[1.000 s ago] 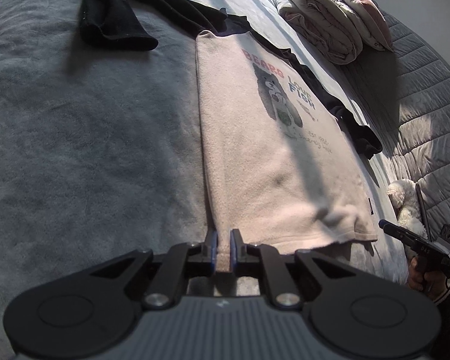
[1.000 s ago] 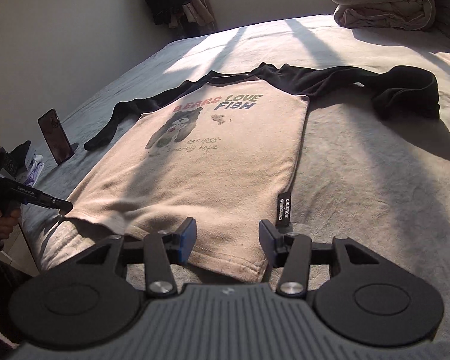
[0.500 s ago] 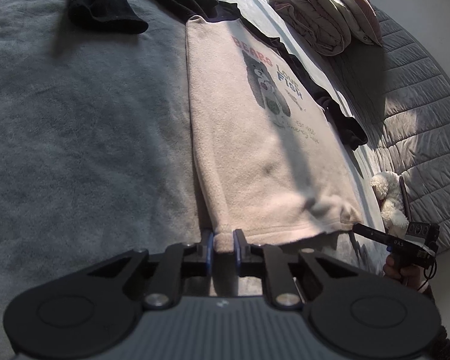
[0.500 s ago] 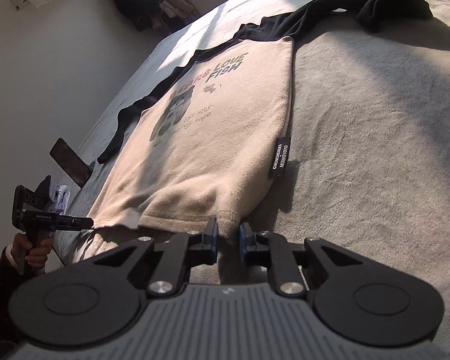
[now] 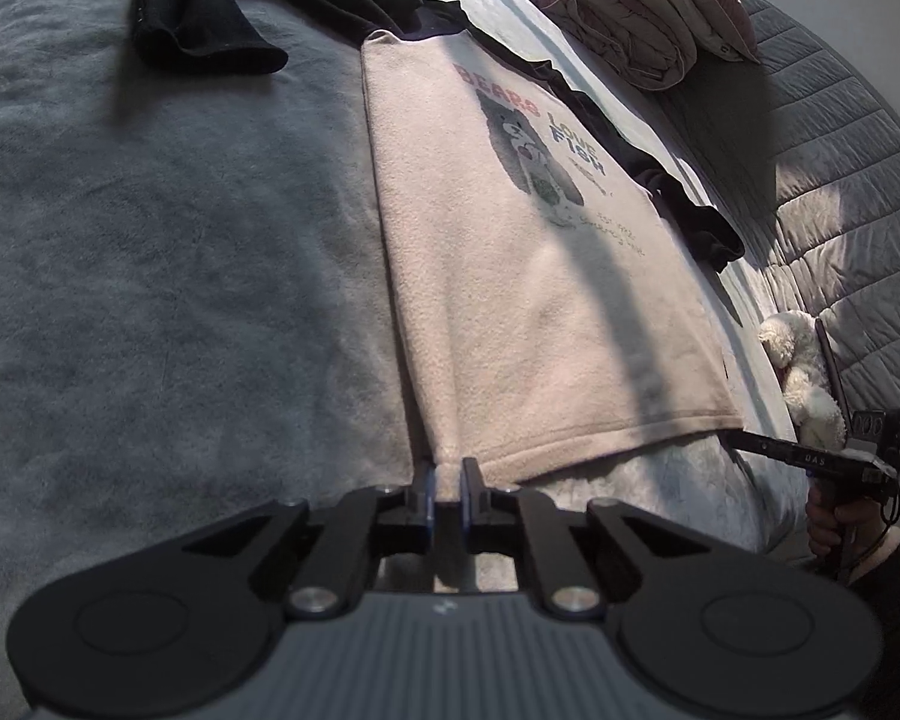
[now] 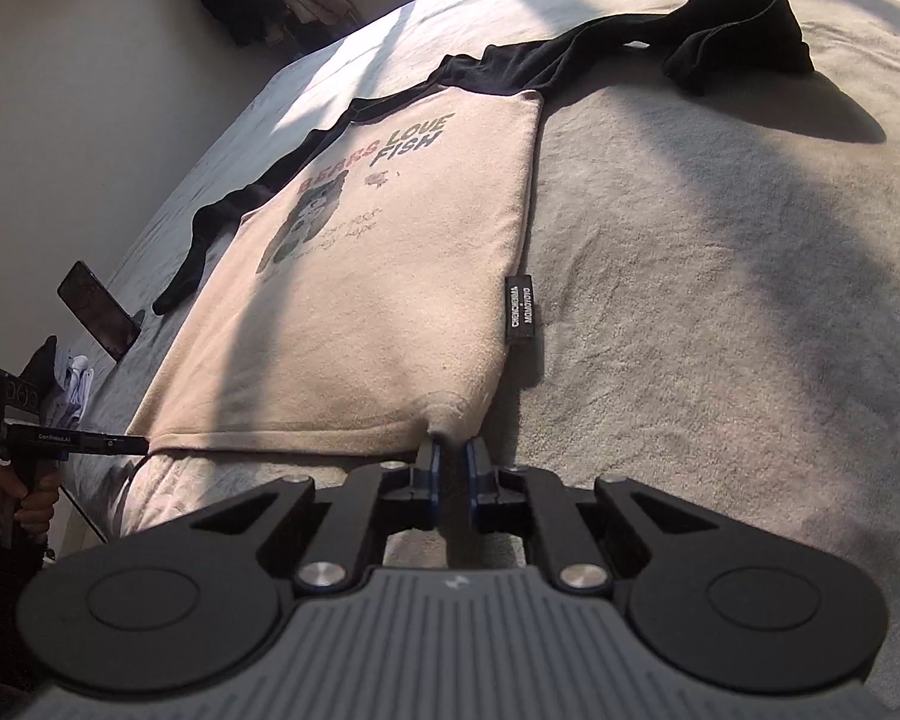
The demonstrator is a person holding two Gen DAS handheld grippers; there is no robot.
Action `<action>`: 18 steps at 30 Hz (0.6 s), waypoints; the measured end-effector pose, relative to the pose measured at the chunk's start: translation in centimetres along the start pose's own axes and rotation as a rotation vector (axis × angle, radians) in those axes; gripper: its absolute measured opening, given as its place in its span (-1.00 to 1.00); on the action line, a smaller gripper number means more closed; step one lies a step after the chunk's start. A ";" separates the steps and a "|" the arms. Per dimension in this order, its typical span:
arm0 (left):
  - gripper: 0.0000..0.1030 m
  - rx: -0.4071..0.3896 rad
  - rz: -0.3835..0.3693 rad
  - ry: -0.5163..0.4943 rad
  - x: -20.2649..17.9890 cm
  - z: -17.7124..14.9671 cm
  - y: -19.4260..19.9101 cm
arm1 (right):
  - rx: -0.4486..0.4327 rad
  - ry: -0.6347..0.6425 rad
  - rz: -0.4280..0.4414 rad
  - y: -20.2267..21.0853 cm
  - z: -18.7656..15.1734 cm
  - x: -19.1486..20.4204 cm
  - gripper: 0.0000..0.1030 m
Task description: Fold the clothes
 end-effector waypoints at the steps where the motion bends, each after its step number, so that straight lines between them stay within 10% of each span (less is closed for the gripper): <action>1: -0.84 -0.001 -0.001 -0.006 0.0 0.1 0.1 | 0.006 0.005 0.000 0.0 -0.1 0.0 -0.87; 6: -0.67 -0.014 -0.003 -0.025 0.2 0.8 0.9 | -0.022 -0.030 0.027 1.3 0.8 -0.7 -0.57; 9: -0.40 -0.093 0.071 -0.072 0.5 2.2 1.9 | -0.063 -0.068 0.048 1.7 1.6 -0.9 0.08; 12: -0.42 -0.184 0.147 -0.133 0.2 3.9 2.6 | -0.105 -0.126 0.068 1.5 2.5 -1.3 0.08; 18: -0.42 -0.275 0.014 -0.245 -4.8 5.1 0.2 | -0.144 -0.194 0.027 -1.6 3.8 -2.3 -0.18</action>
Point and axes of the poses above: each gripper's, at about its wrist camera, not at the fingertips, and y roughly against the way its jaws point, x to its left, z to its top, the point moved 8 cm from there along -y, roughly the way its jaws point, and after that the axes turned 9 degrees about -x, right-handed, at the moved point
